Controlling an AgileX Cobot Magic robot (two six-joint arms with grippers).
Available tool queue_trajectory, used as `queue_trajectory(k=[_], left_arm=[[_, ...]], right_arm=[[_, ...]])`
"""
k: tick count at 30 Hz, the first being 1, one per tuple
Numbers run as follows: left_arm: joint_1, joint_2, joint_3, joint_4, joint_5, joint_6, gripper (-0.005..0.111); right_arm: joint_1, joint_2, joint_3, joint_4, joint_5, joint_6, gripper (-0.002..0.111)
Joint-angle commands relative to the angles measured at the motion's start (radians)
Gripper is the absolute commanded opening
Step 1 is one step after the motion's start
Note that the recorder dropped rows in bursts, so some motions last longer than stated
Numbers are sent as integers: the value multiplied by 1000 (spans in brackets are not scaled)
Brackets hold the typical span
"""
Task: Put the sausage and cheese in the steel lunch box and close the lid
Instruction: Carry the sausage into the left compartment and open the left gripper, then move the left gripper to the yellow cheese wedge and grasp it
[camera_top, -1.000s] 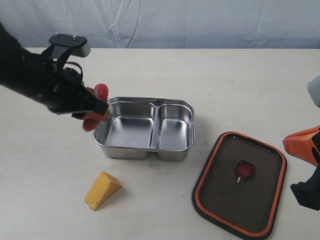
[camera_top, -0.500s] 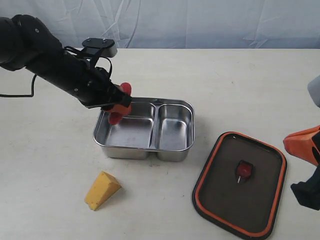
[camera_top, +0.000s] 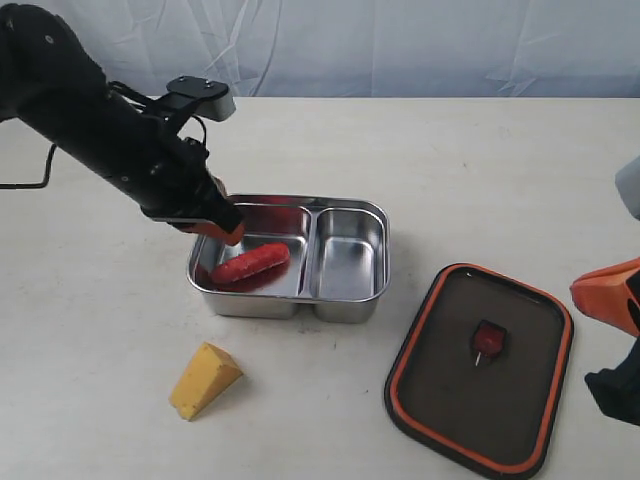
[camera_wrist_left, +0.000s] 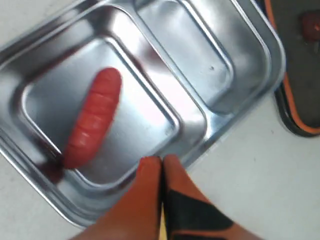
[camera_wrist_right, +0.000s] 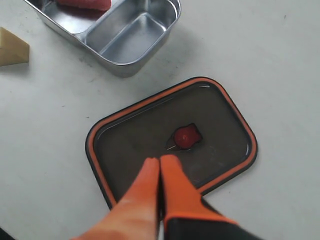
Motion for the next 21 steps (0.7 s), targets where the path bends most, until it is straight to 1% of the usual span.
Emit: queue_trajectory(k=[1, 3, 7, 12, 16, 17, 19, 21], left_arm=[[-12, -115, 41, 31, 100, 3, 0], [-33, -165, 80, 88, 85, -25, 0], [-99, -248, 144, 188, 73, -144, 0], [-177, -271, 185, 195, 73, -297, 0], [-215, -271, 234, 197, 35, -311, 0], [-216, -271, 249, 197, 26, -311, 1], [-216, -271, 274, 201, 17, -311, 8], [-216, -271, 296, 220, 13, -311, 19]], right_arm=[[0, -7, 4, -5, 8, 9, -1], [0, -7, 4, -5, 8, 18, -1], [0, -7, 4, -5, 8, 20, -1], [0, -7, 4, -3, 8, 23, -1], [0, -7, 4, 2, 10, 28, -1], [0, -7, 4, 3, 10, 28, -1], [0, -7, 4, 5, 10, 28, -1], [0, -7, 4, 5, 16, 28, -1]])
